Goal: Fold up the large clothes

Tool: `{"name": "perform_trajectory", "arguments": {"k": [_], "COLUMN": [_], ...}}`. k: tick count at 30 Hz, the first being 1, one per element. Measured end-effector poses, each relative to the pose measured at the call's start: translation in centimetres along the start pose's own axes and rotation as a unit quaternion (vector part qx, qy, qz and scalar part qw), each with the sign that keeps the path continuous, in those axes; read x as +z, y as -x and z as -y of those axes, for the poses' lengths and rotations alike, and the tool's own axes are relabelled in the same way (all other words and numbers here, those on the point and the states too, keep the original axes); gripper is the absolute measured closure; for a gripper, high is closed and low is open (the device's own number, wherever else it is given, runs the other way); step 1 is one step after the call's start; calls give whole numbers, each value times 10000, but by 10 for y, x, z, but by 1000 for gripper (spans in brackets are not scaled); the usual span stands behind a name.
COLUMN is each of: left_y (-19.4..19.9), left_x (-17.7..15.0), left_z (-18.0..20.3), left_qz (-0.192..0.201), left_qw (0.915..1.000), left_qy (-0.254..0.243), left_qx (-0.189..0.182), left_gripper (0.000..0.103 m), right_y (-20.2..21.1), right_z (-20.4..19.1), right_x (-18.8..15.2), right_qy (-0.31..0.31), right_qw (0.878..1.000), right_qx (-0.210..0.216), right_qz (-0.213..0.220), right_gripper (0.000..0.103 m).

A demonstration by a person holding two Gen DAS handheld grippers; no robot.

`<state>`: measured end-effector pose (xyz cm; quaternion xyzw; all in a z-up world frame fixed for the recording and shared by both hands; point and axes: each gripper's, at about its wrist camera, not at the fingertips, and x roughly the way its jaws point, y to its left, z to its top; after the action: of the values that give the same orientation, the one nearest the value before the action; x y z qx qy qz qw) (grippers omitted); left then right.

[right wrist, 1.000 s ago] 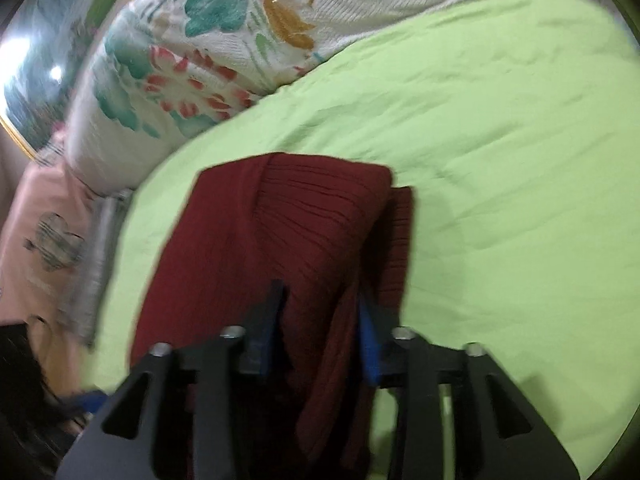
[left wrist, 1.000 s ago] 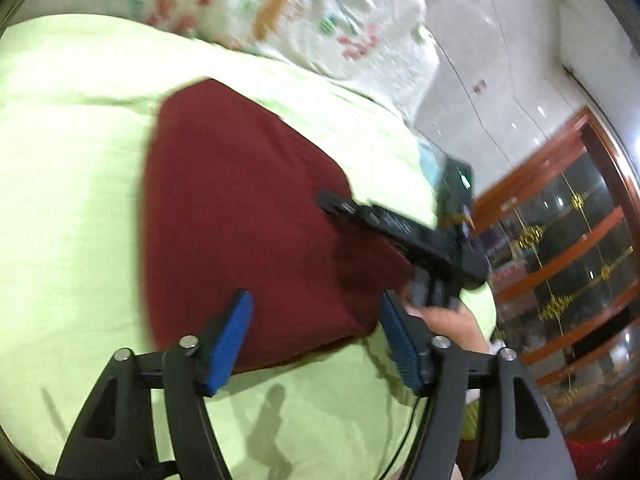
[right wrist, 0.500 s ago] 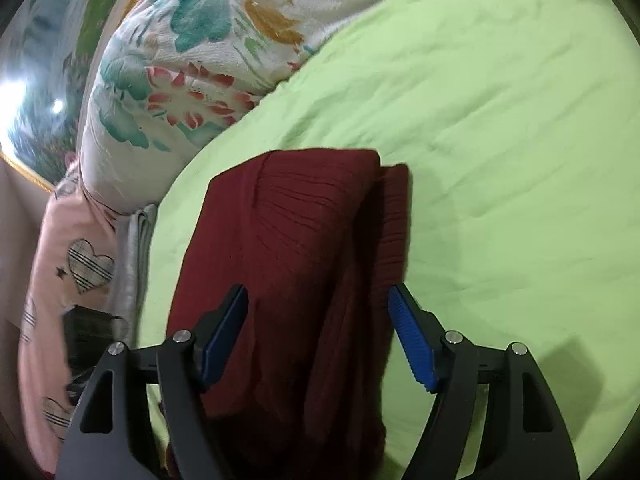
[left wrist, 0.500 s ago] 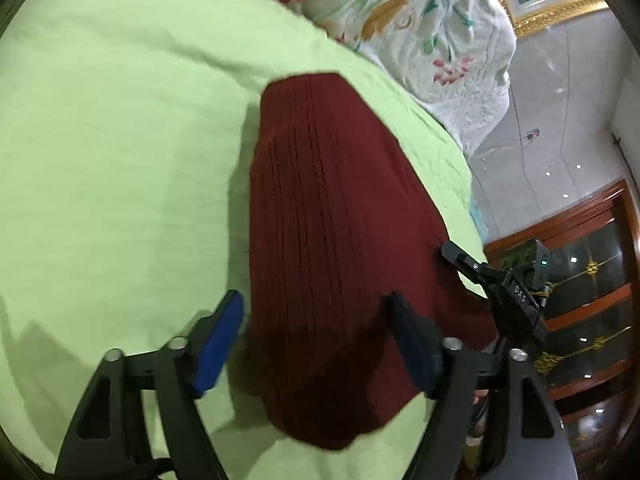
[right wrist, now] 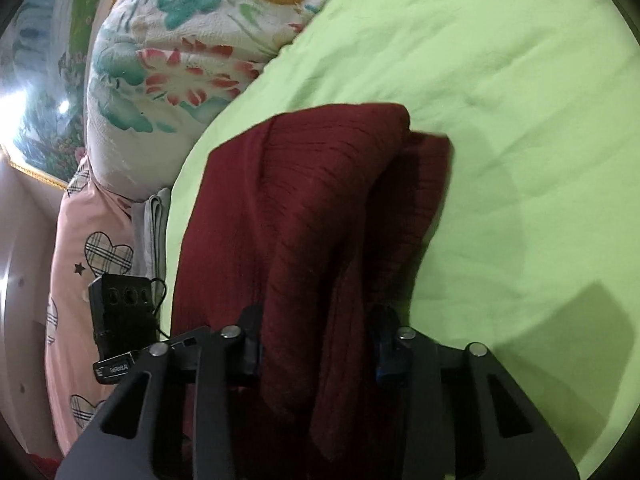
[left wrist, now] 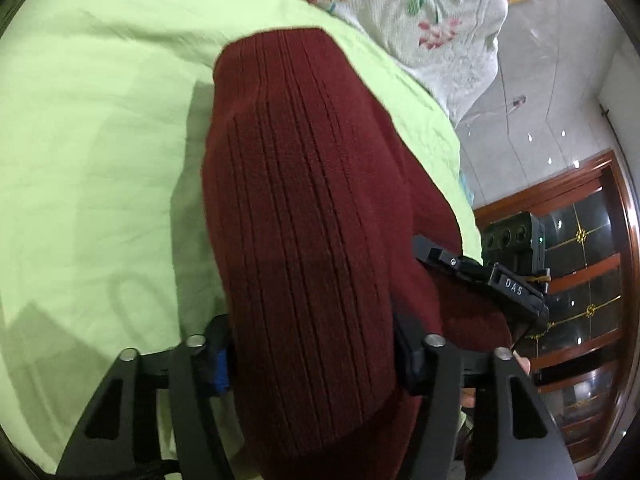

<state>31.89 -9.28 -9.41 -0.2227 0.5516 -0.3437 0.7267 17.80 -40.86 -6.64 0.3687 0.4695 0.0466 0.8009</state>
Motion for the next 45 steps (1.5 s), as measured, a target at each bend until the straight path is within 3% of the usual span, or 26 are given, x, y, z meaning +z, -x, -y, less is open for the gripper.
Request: {"name": "perform_trajectory", "arguments": {"k": [6,15,19,21,23,25,28,30,33,36,38,41,43,45], "left_y": [67,197,203,197,196,193,185,189,214,242,250,235,215,200], "left_x": [-33,-91,-109,-114,-116,-116,-108,-107,-111,-115,-110,-97,-87,-81], "left_z": [7,-48,-81,-94,-98,-96,-85,-82,-70,-60,-52,-48,-50,-53], "left_qz": [561,1260,1106,1153,1223,1228,1237,1327,1873,2301,2403,2184,1953,1765], "left_qw": [9976,9861,9841,9837,9845,9836,9815,9792,9669,9596,9617,9686,9732,9774], "left_qy": [-296,172,453,561,637,637,639,687,766,582,348,123,131,148], "left_qx": [286,1067,1316,1263,1086,1157,1313,1374,1556,1514,1275,1177,1204,1150], "left_gripper": [51,51,49,44,41,37,35,34,34,36,38,50,51,52], "right_y": [-1,-89,-123,-134,-135,-133,-122,-112,-89,-63,-55,-68,-89,-115], "right_z": [-61,-147,-144,-133,-124,-123,-126,-130,-135,-152,-174,-204,-215,-212], "right_x": [-20,-60,-73,-78,-81,-81,-79,-75,-67,-60,-58,-56,-54,-53], "right_qy": [529,1012,804,648,487,466,553,650,775,1047,1247,1225,1033,922], "right_qw": [9984,9875,9866,9885,9890,9906,9922,9934,9953,9942,9913,9891,9903,9929], "right_qx": [133,1119,1219,1117,1162,1028,819,653,408,230,399,821,921,715], "right_qz": [124,-468,-730,-791,-777,-778,-765,-676,-413,-24,156,44,-100,-218], "right_gripper": [69,69,68,65,59,49,44,41,36,36,37,49,62,67]}}
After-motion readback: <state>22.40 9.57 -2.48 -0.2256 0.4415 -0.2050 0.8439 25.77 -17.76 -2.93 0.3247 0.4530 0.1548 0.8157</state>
